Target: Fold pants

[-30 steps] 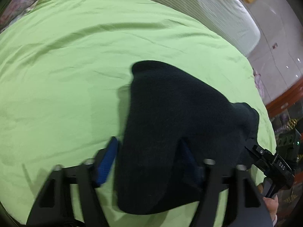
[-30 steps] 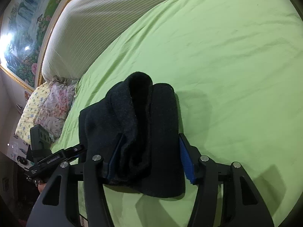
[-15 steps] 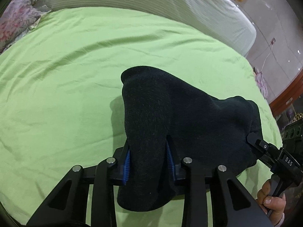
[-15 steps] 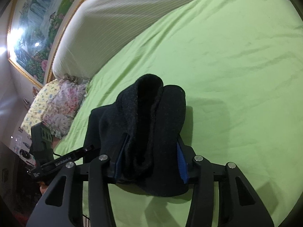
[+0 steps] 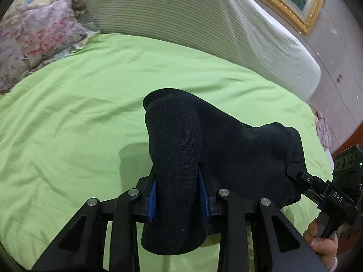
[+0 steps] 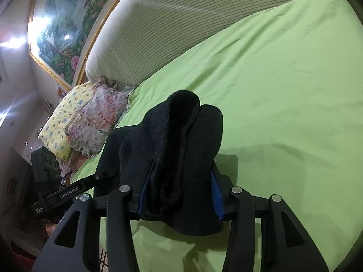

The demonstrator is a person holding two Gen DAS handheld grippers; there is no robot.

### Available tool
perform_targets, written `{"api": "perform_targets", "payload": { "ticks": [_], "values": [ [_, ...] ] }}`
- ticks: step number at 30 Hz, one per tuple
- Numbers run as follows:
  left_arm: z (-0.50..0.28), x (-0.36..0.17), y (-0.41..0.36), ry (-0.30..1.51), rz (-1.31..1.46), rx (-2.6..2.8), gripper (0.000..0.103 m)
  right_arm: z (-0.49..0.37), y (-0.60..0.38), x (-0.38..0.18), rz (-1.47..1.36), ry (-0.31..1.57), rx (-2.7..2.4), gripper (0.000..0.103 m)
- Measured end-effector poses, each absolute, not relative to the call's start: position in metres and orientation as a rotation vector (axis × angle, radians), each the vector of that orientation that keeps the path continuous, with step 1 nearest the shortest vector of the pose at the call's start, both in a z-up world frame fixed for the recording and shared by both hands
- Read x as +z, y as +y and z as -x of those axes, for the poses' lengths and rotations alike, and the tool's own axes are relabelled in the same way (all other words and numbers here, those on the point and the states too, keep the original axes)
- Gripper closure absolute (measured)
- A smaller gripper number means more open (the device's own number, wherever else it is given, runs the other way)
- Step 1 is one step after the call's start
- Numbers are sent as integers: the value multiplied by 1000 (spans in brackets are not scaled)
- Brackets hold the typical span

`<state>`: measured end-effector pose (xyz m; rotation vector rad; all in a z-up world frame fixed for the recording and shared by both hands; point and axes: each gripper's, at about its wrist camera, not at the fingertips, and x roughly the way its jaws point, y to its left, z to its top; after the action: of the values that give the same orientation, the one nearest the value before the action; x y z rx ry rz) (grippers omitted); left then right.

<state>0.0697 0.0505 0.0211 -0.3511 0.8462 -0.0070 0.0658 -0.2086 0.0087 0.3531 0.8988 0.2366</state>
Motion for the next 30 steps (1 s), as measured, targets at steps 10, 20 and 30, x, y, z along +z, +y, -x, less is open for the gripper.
{"api": "perform_targets", "payload": {
  "ticks": [10,20,30],
  "values": [
    [-91,18,81,839,375,54,72,-110,-185,2,-303,915,282,56],
    [-120,-5,99,862,387,91,72,-142,-186,-26,-275,964,262,56],
    [-120,-19,106,866,380,86,49,-139,-208,-39,-231,963,193,46]
  ]
}}
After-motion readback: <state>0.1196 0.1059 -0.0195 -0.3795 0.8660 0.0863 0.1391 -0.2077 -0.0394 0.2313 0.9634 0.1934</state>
